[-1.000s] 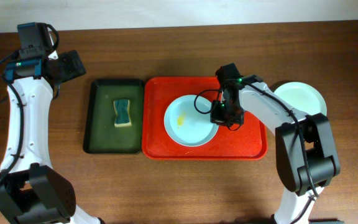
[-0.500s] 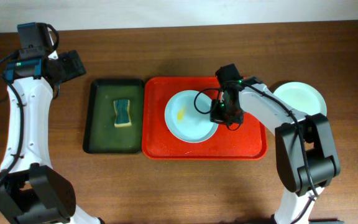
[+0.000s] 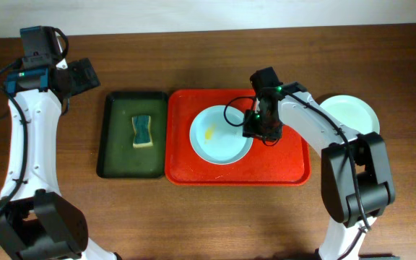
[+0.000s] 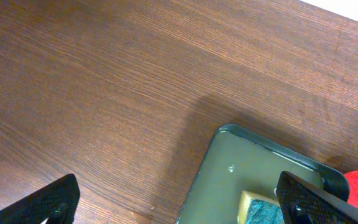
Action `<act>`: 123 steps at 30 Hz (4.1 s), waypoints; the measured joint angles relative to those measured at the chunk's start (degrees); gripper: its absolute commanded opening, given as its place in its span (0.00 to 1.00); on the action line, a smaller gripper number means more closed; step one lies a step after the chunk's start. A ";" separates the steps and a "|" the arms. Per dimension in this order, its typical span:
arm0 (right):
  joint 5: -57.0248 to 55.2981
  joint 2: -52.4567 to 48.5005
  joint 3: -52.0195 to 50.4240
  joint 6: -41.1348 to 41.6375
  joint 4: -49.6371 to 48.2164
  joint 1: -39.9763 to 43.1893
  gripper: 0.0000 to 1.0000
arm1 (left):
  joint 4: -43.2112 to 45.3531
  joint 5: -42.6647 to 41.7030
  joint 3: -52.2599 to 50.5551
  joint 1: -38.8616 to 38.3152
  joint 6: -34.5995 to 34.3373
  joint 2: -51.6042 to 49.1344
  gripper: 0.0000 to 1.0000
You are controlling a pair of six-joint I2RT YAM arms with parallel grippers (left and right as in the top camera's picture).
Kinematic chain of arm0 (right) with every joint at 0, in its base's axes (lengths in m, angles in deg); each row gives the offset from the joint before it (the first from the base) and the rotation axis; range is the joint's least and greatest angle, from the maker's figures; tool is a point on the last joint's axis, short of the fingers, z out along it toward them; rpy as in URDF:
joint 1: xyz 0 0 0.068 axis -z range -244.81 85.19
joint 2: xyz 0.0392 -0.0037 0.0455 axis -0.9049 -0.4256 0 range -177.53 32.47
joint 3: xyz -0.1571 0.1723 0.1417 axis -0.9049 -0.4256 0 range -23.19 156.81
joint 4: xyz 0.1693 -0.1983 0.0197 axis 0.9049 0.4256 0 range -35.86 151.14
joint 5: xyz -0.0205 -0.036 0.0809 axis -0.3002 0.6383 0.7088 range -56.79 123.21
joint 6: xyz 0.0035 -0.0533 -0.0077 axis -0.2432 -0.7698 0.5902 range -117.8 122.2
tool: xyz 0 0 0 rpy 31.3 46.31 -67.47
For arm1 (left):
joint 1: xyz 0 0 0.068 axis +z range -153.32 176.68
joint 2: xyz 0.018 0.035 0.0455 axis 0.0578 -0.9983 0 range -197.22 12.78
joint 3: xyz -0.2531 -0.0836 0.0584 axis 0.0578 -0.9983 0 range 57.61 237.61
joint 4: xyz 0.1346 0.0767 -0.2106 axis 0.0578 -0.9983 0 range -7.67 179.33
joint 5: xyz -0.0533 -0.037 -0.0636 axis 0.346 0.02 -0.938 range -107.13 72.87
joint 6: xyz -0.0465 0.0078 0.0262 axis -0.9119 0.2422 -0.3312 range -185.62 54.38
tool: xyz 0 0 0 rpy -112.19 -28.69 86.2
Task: Clean dirty plates on tray and stack at the side
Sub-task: 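Move the left gripper down onto the sponge in the green tray, then grasp the green-yellow sponge with the left gripper and lift it, then carry the sponge with the left gripper onto the held light blue plate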
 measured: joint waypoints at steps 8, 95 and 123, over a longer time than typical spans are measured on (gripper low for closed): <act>0.02 0.00 0.02 -0.02 -0.28 0.00 0.68 | -4.76 -13.16 -0.02 -0.13 0.17 0.00 0.54; 8.66 0.00 -4.24 1.27 -5.73 0.00 0.04 | -9.07 -4.11 -5.55 -14.23 6.23 -7.06 0.00; 7.43 0.00 -4.26 0.63 -5.25 -2.25 0.08 | -9.60 -11.78 -0.37 -26.73 5.51 -12.39 0.00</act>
